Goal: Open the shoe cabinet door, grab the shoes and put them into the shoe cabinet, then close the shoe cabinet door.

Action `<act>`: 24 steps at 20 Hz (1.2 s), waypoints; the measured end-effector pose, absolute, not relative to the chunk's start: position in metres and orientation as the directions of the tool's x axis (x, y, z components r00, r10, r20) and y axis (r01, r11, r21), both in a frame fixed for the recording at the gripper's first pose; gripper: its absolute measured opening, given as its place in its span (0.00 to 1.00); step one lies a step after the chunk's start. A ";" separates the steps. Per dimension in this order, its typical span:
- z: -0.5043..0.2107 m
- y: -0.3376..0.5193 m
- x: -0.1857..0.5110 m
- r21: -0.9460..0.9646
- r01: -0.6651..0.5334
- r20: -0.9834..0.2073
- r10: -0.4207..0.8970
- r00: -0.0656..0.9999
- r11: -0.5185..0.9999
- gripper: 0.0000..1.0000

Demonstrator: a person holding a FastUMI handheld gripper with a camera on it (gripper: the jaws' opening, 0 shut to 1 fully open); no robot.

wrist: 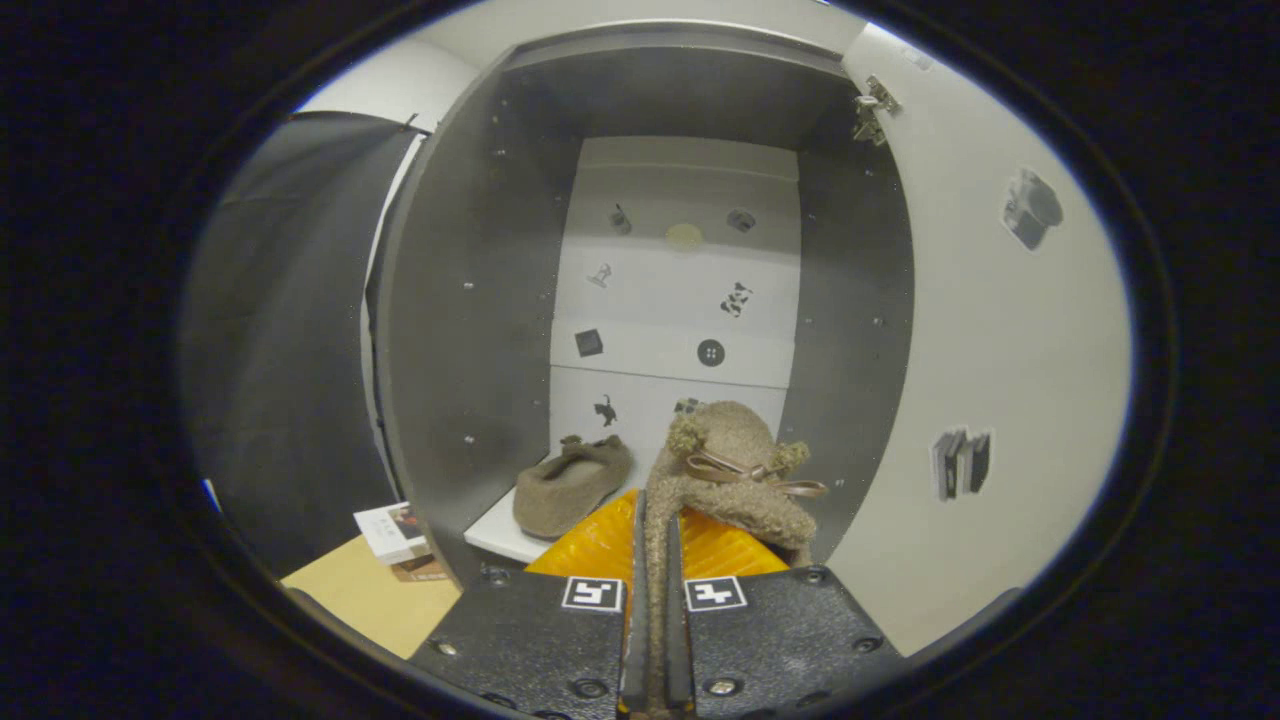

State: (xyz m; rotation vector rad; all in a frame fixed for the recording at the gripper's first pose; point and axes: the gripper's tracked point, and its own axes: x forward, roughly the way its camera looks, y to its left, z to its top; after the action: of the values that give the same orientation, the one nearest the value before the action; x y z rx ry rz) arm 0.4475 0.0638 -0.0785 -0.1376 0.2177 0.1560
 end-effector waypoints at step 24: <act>-0.161 0.055 0.585 -0.251 -0.175 -0.388 0.066 0.919 0.952 0.47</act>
State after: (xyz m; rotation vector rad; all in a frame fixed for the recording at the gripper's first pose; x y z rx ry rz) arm 0.5848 0.0546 -0.1612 -0.2868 0.3865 0.1258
